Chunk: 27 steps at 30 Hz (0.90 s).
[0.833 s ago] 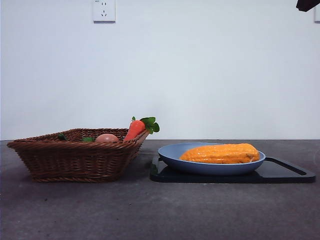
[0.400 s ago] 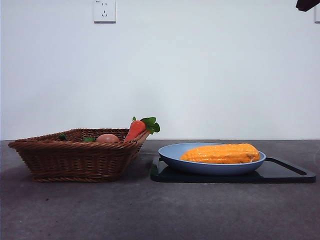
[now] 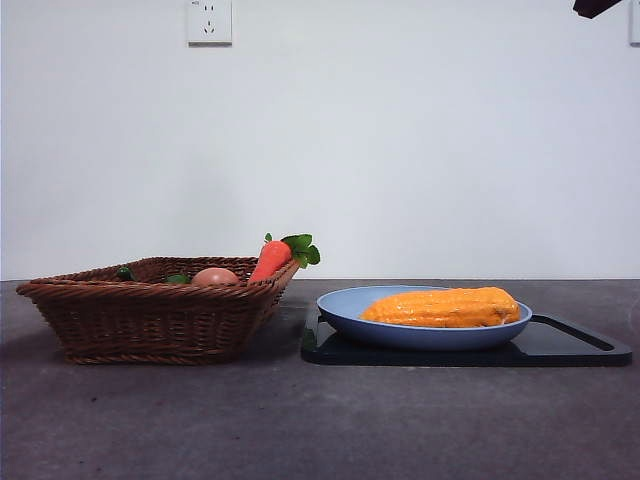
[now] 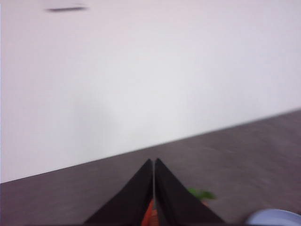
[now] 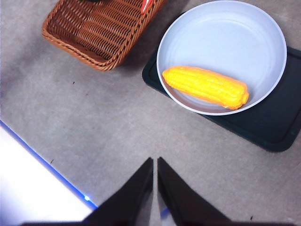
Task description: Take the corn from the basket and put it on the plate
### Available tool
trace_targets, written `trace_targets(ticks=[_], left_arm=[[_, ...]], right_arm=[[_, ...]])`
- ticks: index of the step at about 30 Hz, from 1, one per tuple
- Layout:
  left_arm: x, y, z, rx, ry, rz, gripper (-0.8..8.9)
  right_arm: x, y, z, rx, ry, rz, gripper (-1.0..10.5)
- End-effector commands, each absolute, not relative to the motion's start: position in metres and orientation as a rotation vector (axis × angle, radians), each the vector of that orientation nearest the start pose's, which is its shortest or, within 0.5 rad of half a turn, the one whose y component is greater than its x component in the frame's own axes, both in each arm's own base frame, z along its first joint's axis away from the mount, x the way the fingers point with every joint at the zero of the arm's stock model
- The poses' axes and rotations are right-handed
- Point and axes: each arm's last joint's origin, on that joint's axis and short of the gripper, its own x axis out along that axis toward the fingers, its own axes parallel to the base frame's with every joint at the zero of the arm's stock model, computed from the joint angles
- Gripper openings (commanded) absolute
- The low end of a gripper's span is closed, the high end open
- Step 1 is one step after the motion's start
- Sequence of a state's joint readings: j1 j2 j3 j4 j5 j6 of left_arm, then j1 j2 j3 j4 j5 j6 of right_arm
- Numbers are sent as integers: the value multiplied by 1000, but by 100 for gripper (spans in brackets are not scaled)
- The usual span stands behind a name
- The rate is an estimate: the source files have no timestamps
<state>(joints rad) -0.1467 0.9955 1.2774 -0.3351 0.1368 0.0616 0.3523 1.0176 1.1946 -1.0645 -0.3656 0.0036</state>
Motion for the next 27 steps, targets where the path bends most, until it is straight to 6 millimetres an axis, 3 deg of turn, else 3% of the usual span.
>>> trace_targets(ticks=[1, 5, 12, 20, 27], left_arm=[[168, -12, 425, 67, -4, -190, 8], [145, 3, 388, 73, -34, -73, 8], [120, 9, 316, 74, -60, 46, 8], [108, 8, 241, 43, 6, 43, 8], [103, 8, 196, 0, 69, 43, 8]], right_arm=[[160, 71, 363, 0, 865, 679, 2], [162, 71, 364, 0, 841, 681, 2], [164, 72, 366, -1, 809, 684, 2], [165, 72, 368, -1, 782, 687, 2], [166, 73, 368, -1, 779, 686, 2]])
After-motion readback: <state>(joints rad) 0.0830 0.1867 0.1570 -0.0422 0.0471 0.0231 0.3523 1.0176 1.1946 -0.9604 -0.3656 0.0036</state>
